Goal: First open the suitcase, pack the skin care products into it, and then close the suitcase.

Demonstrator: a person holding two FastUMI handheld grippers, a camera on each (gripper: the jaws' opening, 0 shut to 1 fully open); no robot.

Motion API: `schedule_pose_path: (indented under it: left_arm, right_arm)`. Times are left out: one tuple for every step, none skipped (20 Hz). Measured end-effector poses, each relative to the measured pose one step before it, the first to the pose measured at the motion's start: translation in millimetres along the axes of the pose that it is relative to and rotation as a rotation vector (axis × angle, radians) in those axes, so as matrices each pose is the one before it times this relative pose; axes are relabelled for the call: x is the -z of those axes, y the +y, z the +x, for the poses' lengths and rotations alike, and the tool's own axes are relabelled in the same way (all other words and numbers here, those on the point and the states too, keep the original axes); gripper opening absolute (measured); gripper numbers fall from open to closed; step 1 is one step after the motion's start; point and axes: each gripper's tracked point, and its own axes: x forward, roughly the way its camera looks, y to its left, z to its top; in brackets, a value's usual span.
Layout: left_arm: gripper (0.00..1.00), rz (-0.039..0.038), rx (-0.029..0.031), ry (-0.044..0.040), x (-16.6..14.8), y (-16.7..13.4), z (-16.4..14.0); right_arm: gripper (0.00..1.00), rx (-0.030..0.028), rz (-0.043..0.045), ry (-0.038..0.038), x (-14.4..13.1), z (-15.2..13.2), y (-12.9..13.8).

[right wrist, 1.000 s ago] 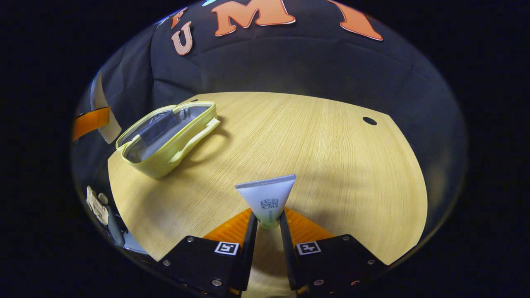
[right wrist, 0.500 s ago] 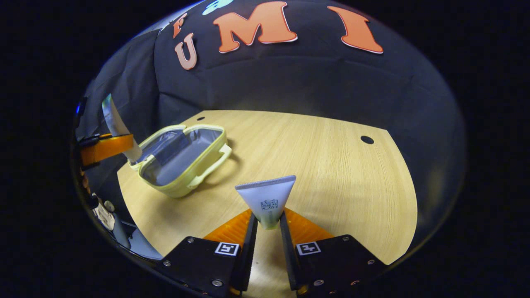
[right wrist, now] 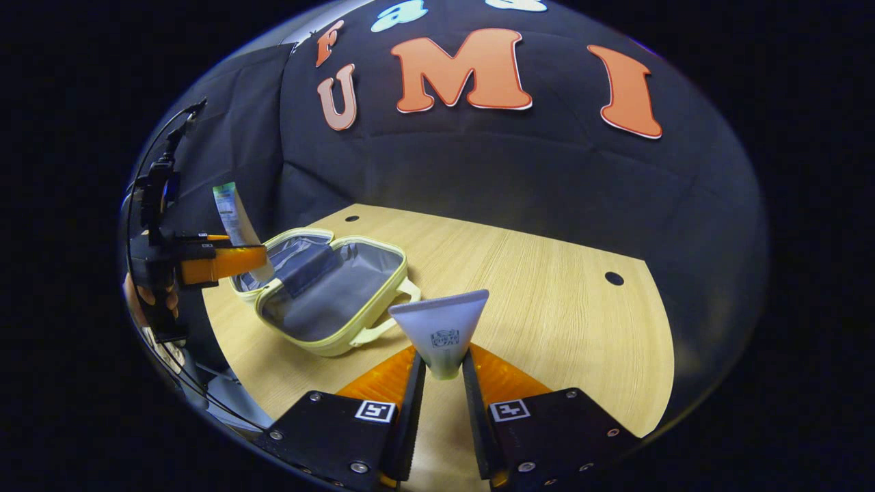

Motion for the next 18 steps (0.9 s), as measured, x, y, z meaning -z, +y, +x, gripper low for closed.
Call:
schedule_pose_path:
  left_arm:
    - [0.52, 0.00829, 0.01287, 0.00005, -2.49, 4.17, 2.67]
    - [0.52, 0.01059, 0.02348, -0.00156, -0.7, 4.71, 4.68]
    - [0.52, 0.00535, 0.01411, 0.00593, 0.22, 4.11, 4.89]
    - [0.51, 0.0046, 0.01478, 0.00738, 1.22, 5.55, 3.42]
    - [0.52, 0.00216, 0.01526, 0.00976, 1.0, 4.74, 4.27]
    - [0.52, 0.00315, 0.01797, 0.00416, 1.86, 4.1, 4.32]
    - [0.53, 0.00705, 0.01479, 0.00577, -0.41, 4.06, 3.58]
    - [0.52, 0.01132, 0.01411, 0.00023, -0.48, 4.37, 4.18]
    - [0.52, 0.00889, 0.01708, 0.00542, 0.02, 3.04, 3.17]
    - [0.52, 0.0055, 0.01701, 0.00726, 2.77, 3.67, 4.29]
    - [0.52, 0.00474, 0.01479, 0.01052, 2.9, 2.47, 3.19]
    - [0.52, 0.00422, 0.01258, 0.00105, 0.22, 2.92, 4.3]
    - [0.52, 0.00414, 0.01345, 0.00285, 1.73, 4.07, 3.99]
    - [0.52, 0.0027, 0.01644, 0.00151, 0.61, 2.11, 2.71]
    - [0.52, 0.00167, 0.02095, 0.00506, 1.25, 0.64, 3.43]
    - [0.52, 0.00213, 0.0176, 0.01073, 2.94, 1.52, 4.77]
    - [0.51, 0.00215, 0.02018, 0.017, 4.88, 0.55, 4.52]
    - [0.52, 0.00249, 0.01836, 0.01388, 2.67, 0.75, 5.42]
  right_arm:
    - [0.36, 0.00912, 0.00096, -0.00457, -5.44, 2.87, 8.09]
    - [0.36, 0.00733, -0.00028, -0.00665, -6.63, 1.57, 7.44]
    - [0.36, 0.00566, -0.00101, -0.00908, -4.82, 1.11, 8.58]
    - [0.36, 0.00711, -0.00533, -0.00097, -4.23, 2.28, 7.55]
    - [0.36, 0.0105, -0.00635, -0.00682, -5.25, 1.15, 7.73]
    - [0.36, 0.0076, -0.00435, -0.00472, -5.26, 4.34, 6.87]
    - [0.36, 0.00409, 0.00576, -0.00716, -5.29, 0.31, 8.91]
    - [0.36, 0.00196, 0.00998, -0.00791, -4.82, 2.93, 8.98]
    - [0.36, 0.00224, 0.00628, 0.0008, -2.85, 1.79, 8.08]
    - [0.36, 0.00722, 0.00434, 0.00278, -1.96, 4.12, 6.27]
    - [0.36, 0.00529, 0.00388, 0.00266, -0.6, 1.45, 6.89]
    - [0.36, 0.00496, 0.00312, -0.00736, -3.86, 1.61, 6.4]
    - [0.36, 0.01078, -0.00048, -0.00519, -2.65, 0.78, 6.15]
    - [0.36, 0.01142, 0.00117, 0.00045, -2.71, 2.15, 4.73]
    - [0.36, 0.00978, 0.00536, 0.00248, -1.19, -0.87, 3.45]
    - [0.36, 0.01234, 0.01266, -0.00224, -0.58, 0.96, 4.23]
    - [0.36, 0.01255, 0.01275, 0.00699, 0.78, 1.1, 4.39]
    - [0.36, 0.01564, 0.01043, 0.00046, -0.34, -0.56, 3.14]
